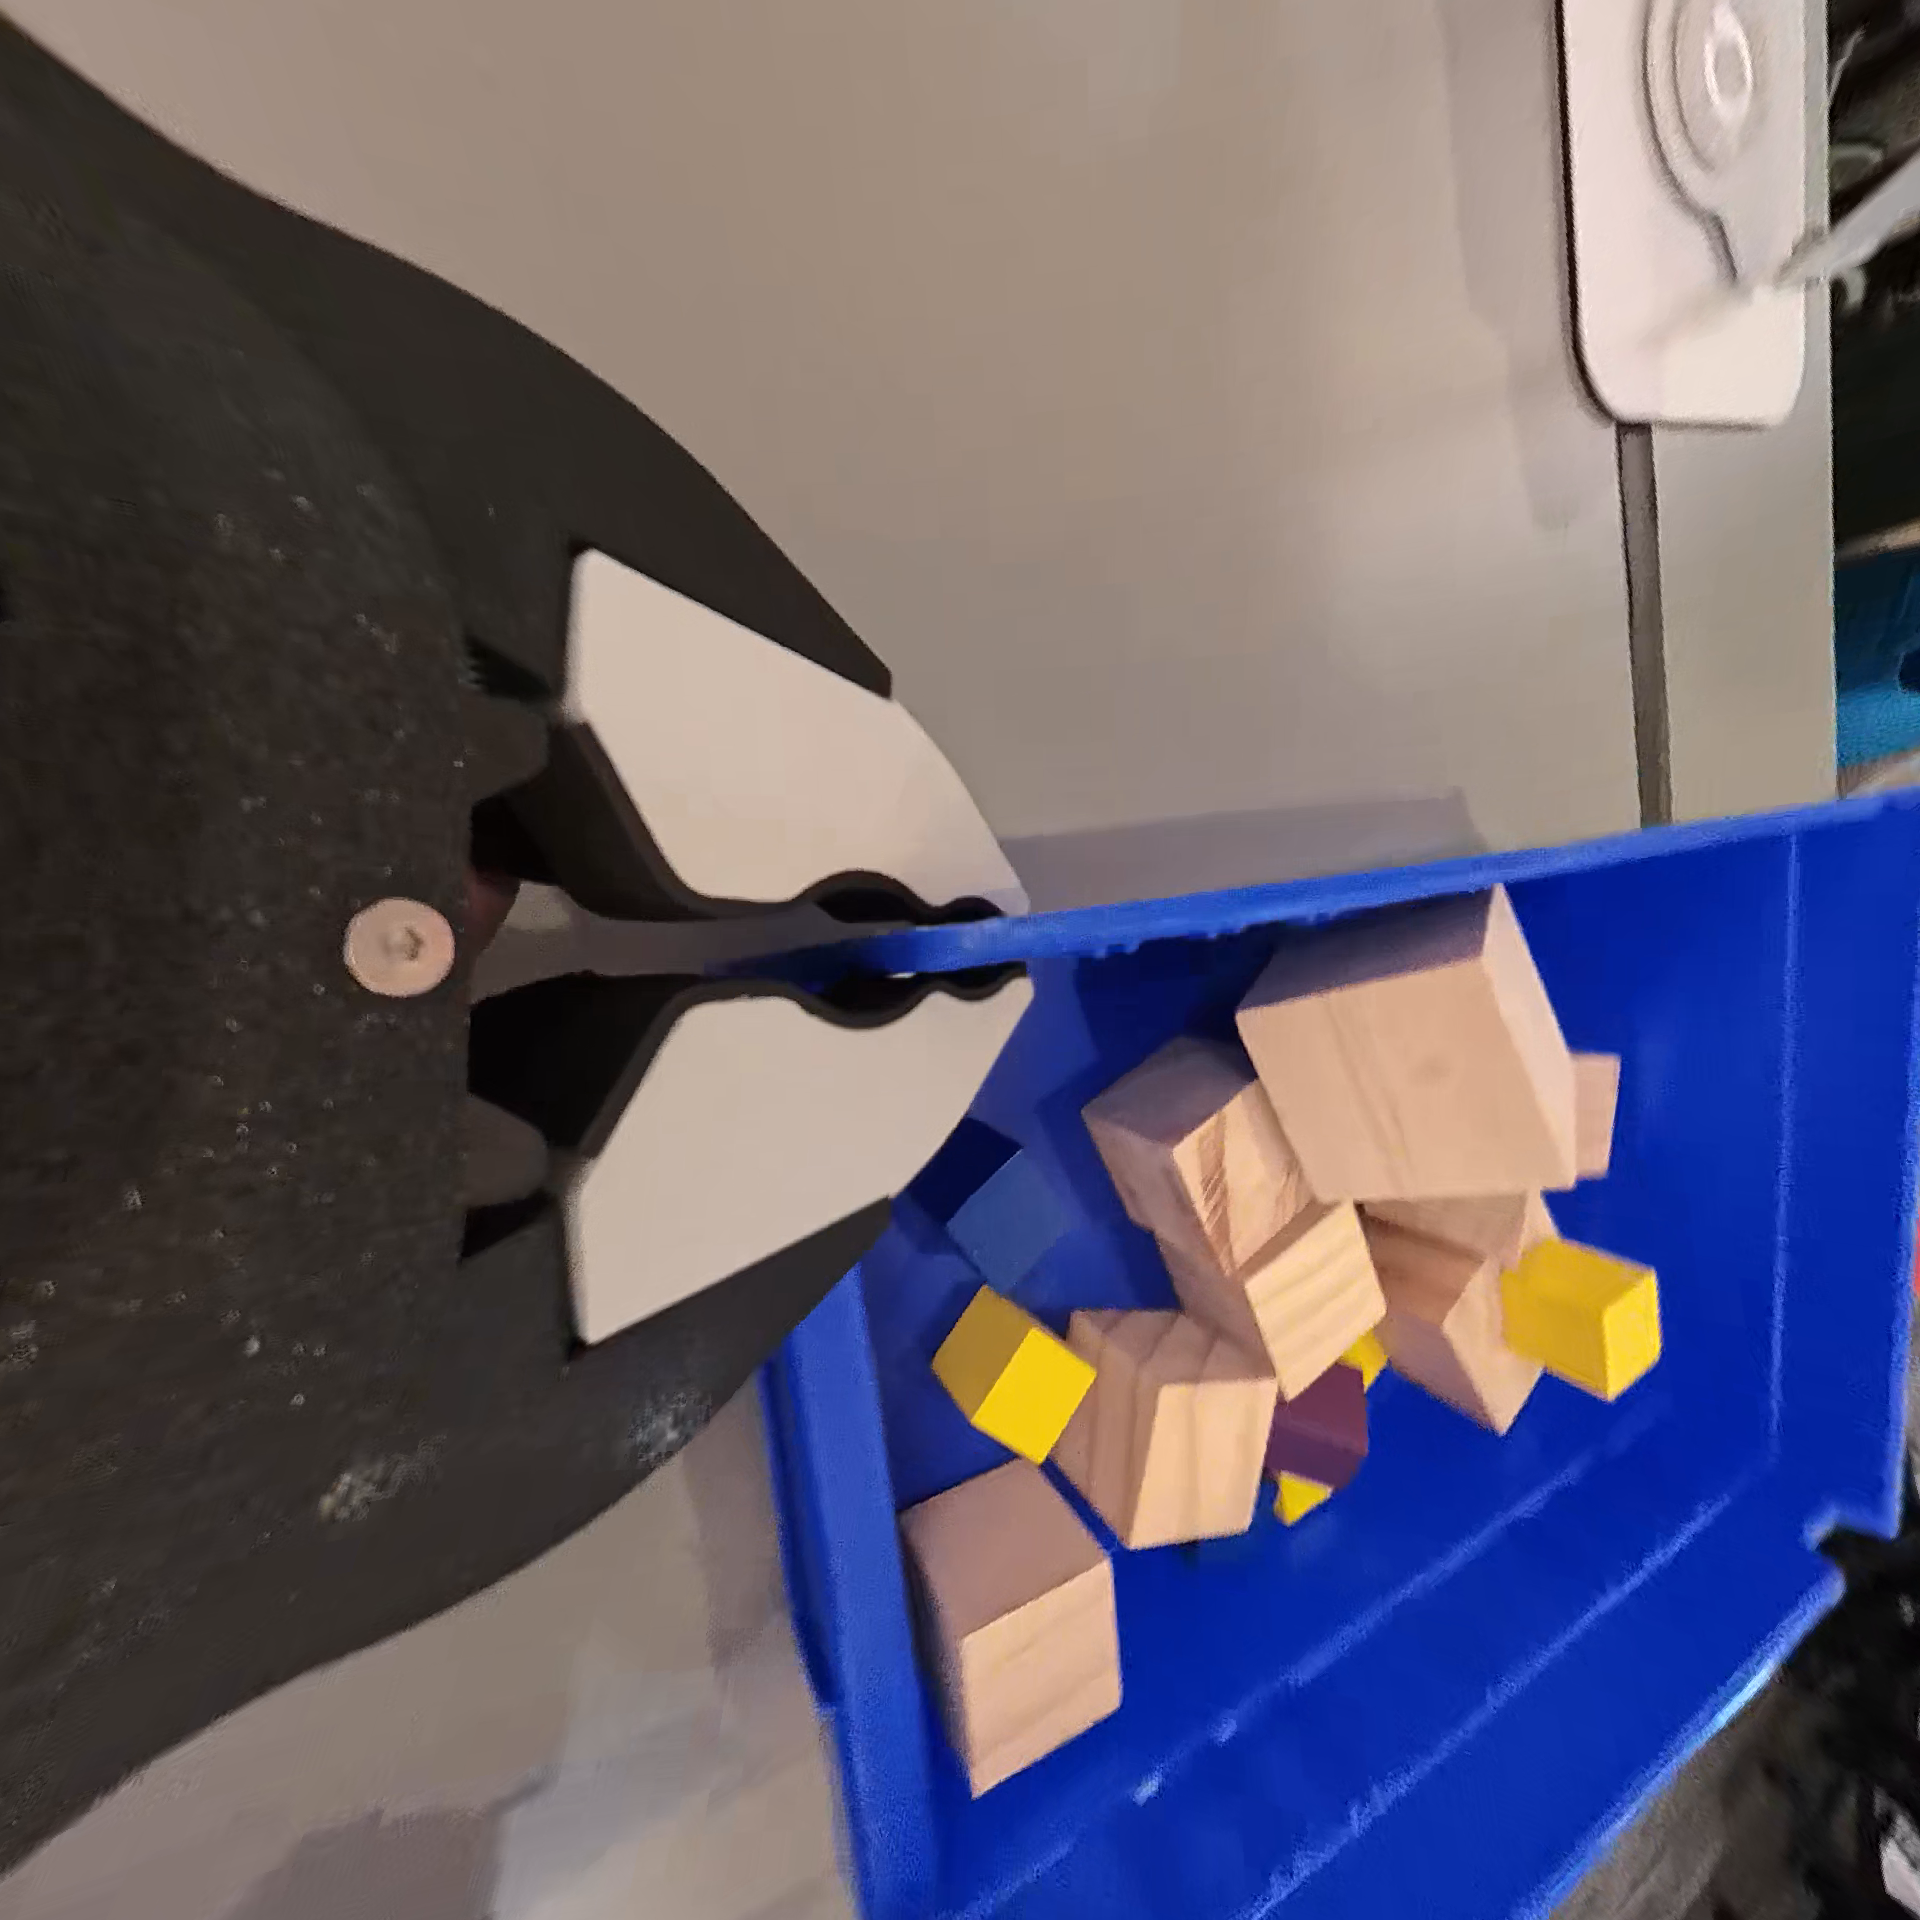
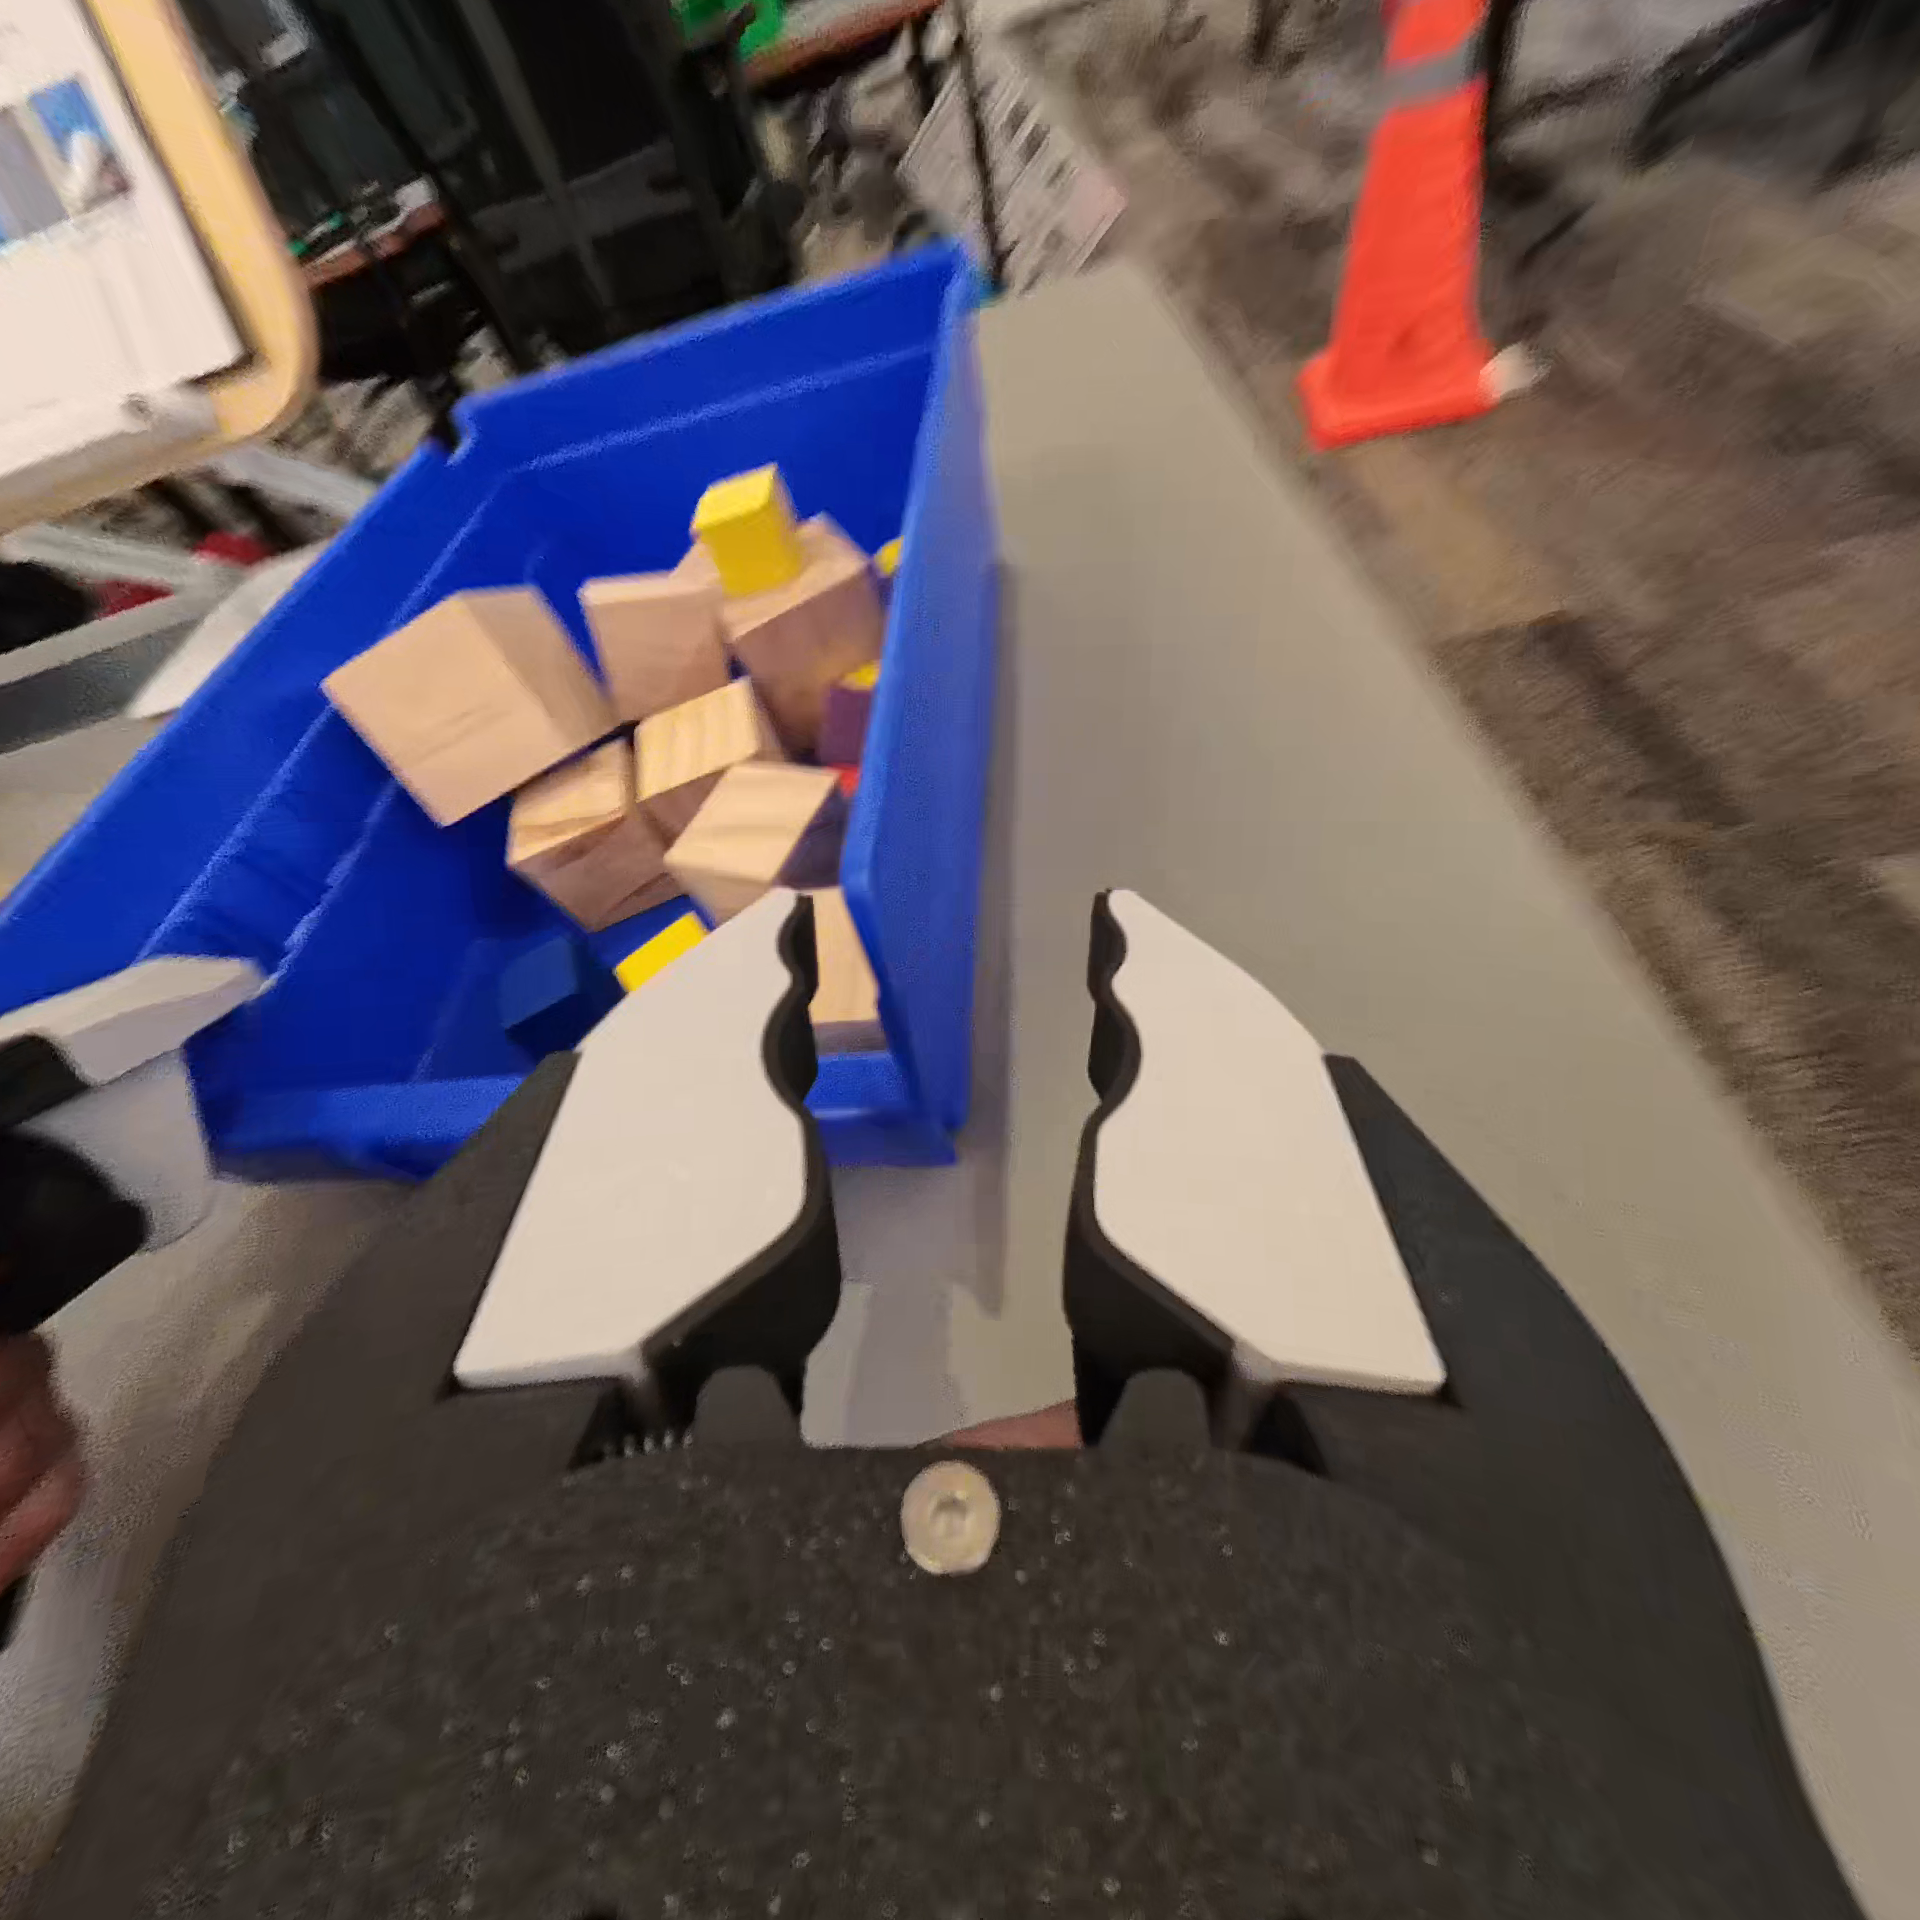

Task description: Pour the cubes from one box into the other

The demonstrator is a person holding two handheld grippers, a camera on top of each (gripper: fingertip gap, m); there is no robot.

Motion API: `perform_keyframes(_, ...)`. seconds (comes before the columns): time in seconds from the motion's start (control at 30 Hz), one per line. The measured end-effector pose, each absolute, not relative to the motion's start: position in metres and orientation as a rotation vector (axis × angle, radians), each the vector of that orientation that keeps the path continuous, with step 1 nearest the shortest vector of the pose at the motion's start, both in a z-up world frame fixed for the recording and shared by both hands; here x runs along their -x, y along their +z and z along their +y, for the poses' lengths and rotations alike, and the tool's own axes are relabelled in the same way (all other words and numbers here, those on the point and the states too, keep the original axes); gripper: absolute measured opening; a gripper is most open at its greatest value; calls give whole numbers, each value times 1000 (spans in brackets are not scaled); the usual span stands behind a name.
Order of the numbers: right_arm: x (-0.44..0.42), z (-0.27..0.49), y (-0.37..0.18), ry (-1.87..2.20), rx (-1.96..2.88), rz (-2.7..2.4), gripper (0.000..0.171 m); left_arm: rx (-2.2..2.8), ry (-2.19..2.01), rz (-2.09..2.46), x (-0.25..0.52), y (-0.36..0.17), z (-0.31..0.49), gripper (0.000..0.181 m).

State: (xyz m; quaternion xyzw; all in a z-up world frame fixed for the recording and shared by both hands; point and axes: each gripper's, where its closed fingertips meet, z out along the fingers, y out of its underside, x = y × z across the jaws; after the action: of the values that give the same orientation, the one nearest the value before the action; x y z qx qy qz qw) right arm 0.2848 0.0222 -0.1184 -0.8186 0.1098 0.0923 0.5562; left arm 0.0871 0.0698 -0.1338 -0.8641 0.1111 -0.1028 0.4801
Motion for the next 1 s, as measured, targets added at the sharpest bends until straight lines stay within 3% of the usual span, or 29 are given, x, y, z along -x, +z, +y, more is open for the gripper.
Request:
perform_keyframes(0.2, -244, 42, -136, 203, 2045, 288, 42, 2104, -220, 276, -72, -131, 64, 4)
perform_keyframes(0.23, -246, 41, -133, 194, 2040, 329, 29, 2098, -209, 272, -67, -129, 62, 4)
perform_keyframes(0.27, -253, 38, -129, 151, 2025, 373, 3, 2093, -200, 264, -61, -127, 61, 3)
perform_keyframes(0.47, -190, 36, -117, 174, 2018, 231, 1, 2046, -188, 178, -2, -95, 55, 4)
perform_keyframes(0.63, -93, 39, -94, 148, 1967, 110, 2, 1987, -126, 88, 97, -84, 44, 3)
perform_keyframes(0.83, 25, 52, -108, 174, 2019, -7, 2, 2011, -15, 12, 215, -96, 38, 2)
perform_keyframes(1.0, 61, 53, -127, 107, 2036, -62, 3, 2110, -76, 83, 253, -131, 43, 3)
